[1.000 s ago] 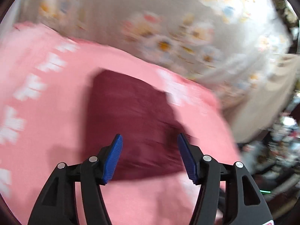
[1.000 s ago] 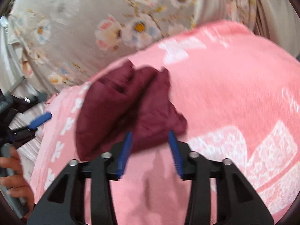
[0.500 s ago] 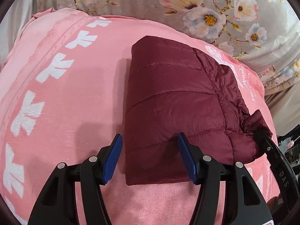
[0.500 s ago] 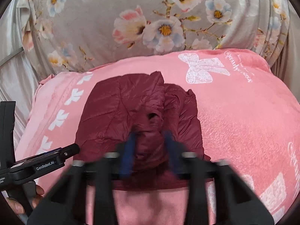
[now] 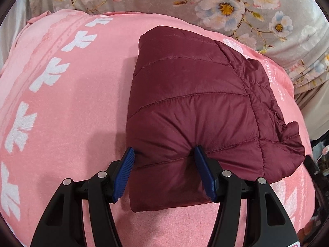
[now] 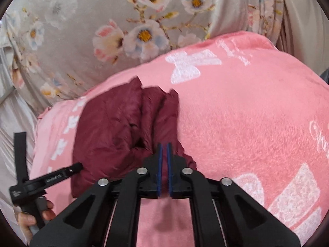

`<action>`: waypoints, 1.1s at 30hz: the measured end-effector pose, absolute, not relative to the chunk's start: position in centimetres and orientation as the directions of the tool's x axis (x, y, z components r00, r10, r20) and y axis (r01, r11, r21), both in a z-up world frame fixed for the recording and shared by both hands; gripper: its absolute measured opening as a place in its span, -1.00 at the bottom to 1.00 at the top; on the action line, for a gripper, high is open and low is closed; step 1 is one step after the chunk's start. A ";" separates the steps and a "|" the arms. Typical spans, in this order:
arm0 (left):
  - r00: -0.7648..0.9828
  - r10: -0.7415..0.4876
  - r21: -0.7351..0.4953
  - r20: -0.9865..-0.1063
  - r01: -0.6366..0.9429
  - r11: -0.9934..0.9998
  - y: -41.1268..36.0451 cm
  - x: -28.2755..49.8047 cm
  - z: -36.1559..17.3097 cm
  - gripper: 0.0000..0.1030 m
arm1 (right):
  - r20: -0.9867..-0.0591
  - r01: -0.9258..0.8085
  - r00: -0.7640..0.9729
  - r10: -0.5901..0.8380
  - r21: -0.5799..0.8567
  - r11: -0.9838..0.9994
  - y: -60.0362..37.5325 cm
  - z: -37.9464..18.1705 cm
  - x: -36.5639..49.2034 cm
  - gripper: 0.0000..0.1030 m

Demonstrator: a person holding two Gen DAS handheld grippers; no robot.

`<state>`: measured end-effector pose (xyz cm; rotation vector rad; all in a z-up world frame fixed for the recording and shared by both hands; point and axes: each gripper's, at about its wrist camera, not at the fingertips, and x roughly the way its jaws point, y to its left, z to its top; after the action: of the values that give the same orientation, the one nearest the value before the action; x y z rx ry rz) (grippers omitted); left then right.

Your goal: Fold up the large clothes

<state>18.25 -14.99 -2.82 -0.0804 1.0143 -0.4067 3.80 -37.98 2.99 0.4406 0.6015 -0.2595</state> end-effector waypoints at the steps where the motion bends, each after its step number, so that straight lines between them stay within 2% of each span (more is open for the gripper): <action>1: 0.457 -0.371 -0.257 -0.808 0.293 0.921 -14.9 18.3 -2.8 0.13 | -0.576 0.327 0.813 -0.087 0.328 0.886 -37.5 3.7 4.1 0.13; 2: 0.455 -0.373 -0.261 -0.808 0.291 0.920 -14.9 18.3 -2.8 0.13 | -0.566 0.314 0.820 -0.083 0.325 0.892 -37.1 4.1 4.3 0.24; 6: 0.458 -0.380 -0.275 -0.804 0.280 0.920 -14.7 18.1 -2.3 0.13 | -0.635 0.292 0.770 -0.067 0.257 0.921 -35.6 3.0 7.7 0.21; 7: 0.462 -0.383 -0.280 -0.800 0.278 0.919 -14.5 18.1 -2.1 0.13 | -0.655 0.287 0.754 -0.053 0.256 0.923 -35.4 2.4 8.4 -0.07; 8: 0.461 -0.388 -0.285 -0.798 0.279 0.917 -14.4 18.1 -1.9 0.13 | -0.675 0.285 0.737 -0.038 0.259 0.923 -35.4 1.6 9.0 -0.62; 9: 0.456 -0.396 -0.293 -0.797 0.282 0.914 -14.4 18.2 -1.8 0.12 | -0.681 0.284 0.732 -0.023 0.274 0.919 -35.6 1.2 9.1 -0.84; 11: 0.446 -0.406 -0.302 -0.797 0.287 0.909 -14.5 18.3 -1.7 0.12 | -0.654 0.292 0.756 -0.025 0.303 0.907 -36.2 1.3 8.1 -0.92; 14: 0.440 -0.401 -0.285 -0.804 0.308 0.908 -15.2 18.3 -2.0 0.13 | -0.639 0.349 0.760 -0.116 0.252 0.903 -36.6 1.9 6.3 -0.94; 16: 0.433 -0.394 -0.266 -0.811 0.328 0.907 -16.2 18.1 -2.4 0.16 | -0.668 0.392 0.723 -0.177 0.186 0.901 -36.8 1.1 5.8 -0.93; 24: 0.462 -0.297 -0.123 -0.836 0.369 0.921 -19.6 17.4 -3.9 0.17 | -0.753 0.430 0.630 -0.188 0.137 0.892 -37.6 -4.0 7.0 -0.92; 33: 0.489 -0.268 -0.076 -0.830 0.377 0.923 -20.9 17.9 -5.9 0.18 | -0.751 0.422 0.632 -0.189 0.130 0.897 -37.5 -6.2 7.8 -0.92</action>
<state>17.92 -20.92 -5.88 0.1220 0.9856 -0.3932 7.82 -37.53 -6.16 0.3080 0.8160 -0.3559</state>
